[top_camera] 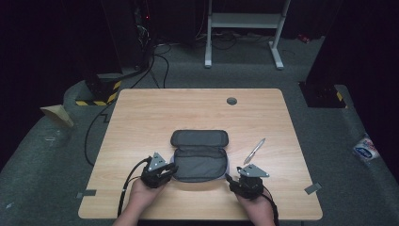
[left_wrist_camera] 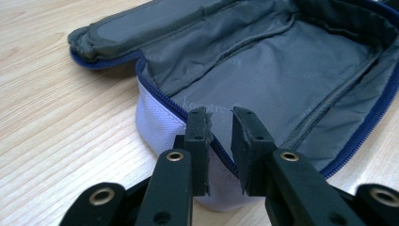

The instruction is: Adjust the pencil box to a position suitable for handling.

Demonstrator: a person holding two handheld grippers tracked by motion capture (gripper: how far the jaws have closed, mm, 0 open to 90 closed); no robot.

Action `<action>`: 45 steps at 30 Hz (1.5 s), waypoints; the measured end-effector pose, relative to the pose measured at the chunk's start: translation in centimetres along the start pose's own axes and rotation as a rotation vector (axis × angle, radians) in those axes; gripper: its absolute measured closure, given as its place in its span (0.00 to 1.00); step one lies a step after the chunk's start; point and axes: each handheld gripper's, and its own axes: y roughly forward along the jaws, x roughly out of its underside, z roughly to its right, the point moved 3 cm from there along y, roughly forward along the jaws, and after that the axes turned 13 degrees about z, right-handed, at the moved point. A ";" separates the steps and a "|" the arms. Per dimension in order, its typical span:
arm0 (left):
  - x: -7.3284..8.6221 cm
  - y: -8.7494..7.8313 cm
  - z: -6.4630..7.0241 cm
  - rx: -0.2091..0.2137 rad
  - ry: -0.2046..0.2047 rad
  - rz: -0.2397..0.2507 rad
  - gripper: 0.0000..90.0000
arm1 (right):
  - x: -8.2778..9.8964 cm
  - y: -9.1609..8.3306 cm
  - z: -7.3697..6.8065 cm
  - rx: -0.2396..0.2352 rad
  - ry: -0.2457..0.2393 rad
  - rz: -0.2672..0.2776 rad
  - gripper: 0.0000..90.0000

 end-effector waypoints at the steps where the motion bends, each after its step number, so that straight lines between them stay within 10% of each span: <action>1: 0.0 0.1 0.1 0.005 0.006 -0.004 0.85 | 0.1 0.0 0.1 0.001 0.008 -0.004 0.49; 9: -0.2 0.3 0.4 -0.006 0.023 0.016 0.85 | 0.1 -0.2 0.2 0.005 -0.009 0.006 0.51; 19: 0.3 -1.4 -2.3 -0.131 -0.044 0.056 0.85 | -0.6 0.8 1.7 0.105 0.004 0.014 0.52; 28: 0.5 -0.5 -0.9 -0.057 -0.043 0.043 0.86 | -0.4 1.1 0.6 0.065 -0.020 0.003 0.52; 45: 0.0 0.7 -0.6 -0.050 -0.057 0.068 0.89 | -0.1 0.2 0.2 0.062 -0.023 0.004 0.53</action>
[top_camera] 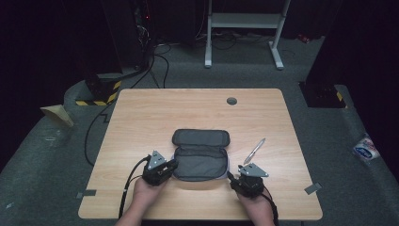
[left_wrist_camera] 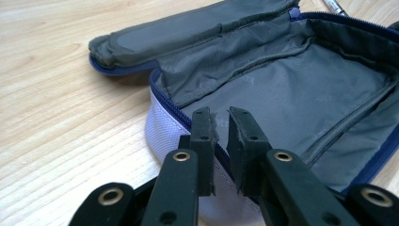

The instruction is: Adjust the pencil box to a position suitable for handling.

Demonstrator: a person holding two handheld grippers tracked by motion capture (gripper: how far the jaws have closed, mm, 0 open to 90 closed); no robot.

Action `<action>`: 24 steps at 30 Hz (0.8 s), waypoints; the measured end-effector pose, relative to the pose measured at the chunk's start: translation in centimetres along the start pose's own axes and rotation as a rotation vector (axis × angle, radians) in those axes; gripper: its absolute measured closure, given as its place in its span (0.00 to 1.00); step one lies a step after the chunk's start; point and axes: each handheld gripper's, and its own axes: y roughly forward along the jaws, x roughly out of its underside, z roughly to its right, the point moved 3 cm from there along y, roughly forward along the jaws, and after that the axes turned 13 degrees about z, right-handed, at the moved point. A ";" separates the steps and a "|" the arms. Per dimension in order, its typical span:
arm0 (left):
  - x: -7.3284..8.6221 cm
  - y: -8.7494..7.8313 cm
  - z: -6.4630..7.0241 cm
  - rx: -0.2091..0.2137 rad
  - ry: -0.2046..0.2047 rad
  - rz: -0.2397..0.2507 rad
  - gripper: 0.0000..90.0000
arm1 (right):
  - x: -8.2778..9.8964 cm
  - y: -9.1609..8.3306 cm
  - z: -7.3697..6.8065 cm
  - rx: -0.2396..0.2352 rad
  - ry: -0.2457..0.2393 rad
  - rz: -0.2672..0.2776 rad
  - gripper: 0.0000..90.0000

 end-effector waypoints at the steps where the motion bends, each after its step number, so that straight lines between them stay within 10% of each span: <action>1: 0.0 0.0 0.0 0.000 0.000 0.000 0.89 | 0.0 0.0 0.0 0.000 0.000 0.000 0.53; 14: -2.5 -3.7 -2.0 -0.049 -0.039 0.125 0.72 | -0.5 -1.9 2.3 0.051 0.024 0.044 0.51; 24: 2.3 -5.8 -8.4 -0.223 -0.009 -0.101 0.63 | 0.0 -1.8 5.1 0.115 0.091 0.033 0.51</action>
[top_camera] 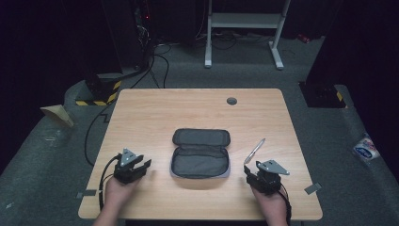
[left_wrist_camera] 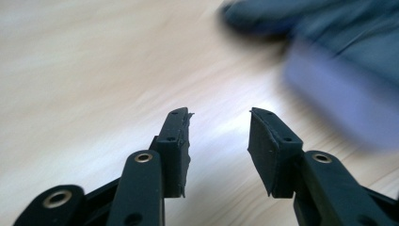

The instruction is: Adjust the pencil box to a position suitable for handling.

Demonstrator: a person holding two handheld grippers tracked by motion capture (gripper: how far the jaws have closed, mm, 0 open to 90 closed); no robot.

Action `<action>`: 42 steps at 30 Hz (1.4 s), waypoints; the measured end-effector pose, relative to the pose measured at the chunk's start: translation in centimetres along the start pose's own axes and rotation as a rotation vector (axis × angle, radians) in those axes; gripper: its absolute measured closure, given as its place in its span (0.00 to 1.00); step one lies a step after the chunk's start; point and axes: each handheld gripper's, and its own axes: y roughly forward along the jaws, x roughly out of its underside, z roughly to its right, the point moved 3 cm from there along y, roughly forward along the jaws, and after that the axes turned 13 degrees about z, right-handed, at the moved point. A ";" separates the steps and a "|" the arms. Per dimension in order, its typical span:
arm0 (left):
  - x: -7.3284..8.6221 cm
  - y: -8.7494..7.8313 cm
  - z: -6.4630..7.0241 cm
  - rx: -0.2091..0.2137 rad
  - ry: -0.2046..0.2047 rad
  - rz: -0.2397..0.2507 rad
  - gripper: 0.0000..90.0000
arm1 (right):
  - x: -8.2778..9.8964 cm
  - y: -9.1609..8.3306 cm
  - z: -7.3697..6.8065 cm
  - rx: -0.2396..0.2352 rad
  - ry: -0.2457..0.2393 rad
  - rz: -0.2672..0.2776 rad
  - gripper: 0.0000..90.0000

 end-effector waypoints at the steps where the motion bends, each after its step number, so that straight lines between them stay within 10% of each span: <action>1: 0.3 -0.1 -0.5 -0.007 -0.013 -0.012 0.61 | 0.0 0.2 0.3 0.003 0.009 -0.003 0.51; 5: 1.4 0.2 -1.7 -0.037 -0.064 -0.024 0.52 | -0.4 1.5 1.1 0.035 0.056 -0.017 0.49; 16: 1.7 0.8 -1.4 -0.032 -0.028 -0.038 0.36 | -0.8 6.7 2.3 0.149 0.044 -0.154 0.47; 31: 1.7 0.7 -1.3 -0.034 -0.032 -0.039 0.35 | 0.2 2.4 4.5 0.113 0.047 -0.160 0.61; 42: 1.7 0.8 -1.3 -0.032 -0.027 -0.040 0.35 | -1.6 4.2 5.1 0.070 0.047 -0.194 0.60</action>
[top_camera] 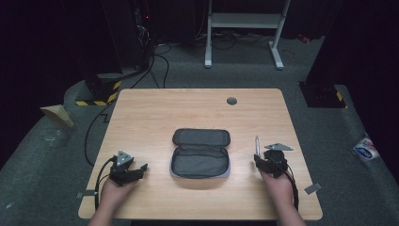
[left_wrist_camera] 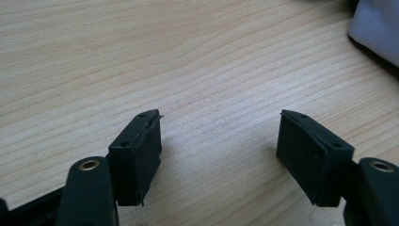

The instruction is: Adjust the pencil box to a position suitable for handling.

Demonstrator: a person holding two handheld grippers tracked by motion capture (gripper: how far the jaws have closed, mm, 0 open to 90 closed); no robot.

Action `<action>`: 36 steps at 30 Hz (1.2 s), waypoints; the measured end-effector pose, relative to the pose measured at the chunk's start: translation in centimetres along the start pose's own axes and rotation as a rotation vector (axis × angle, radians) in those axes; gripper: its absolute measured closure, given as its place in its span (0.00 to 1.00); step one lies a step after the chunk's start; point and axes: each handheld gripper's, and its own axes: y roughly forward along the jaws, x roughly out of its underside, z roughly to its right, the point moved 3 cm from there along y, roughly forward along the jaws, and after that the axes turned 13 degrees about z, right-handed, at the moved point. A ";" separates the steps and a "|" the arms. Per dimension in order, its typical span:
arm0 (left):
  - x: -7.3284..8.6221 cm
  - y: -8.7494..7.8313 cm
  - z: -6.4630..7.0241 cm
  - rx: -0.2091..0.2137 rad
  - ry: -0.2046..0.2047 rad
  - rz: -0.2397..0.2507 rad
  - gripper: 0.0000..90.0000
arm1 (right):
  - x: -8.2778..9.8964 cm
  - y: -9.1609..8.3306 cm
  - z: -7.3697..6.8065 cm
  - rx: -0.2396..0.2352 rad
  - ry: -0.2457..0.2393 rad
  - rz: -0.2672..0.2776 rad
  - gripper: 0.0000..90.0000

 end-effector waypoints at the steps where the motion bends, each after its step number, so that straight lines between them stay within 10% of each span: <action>1: 0.0 0.0 0.0 -0.001 0.000 0.001 0.35 | -0.3 0.7 0.1 0.003 -0.001 -0.008 0.61; 17: 0.0 0.0 0.0 0.005 0.001 -0.001 0.35 | -1.8 2.8 -0.5 0.038 -0.023 -0.165 0.73; 36: 0.0 0.0 0.1 0.002 0.004 -0.001 0.34 | -2.1 2.9 -0.6 -0.003 -0.061 -0.195 0.87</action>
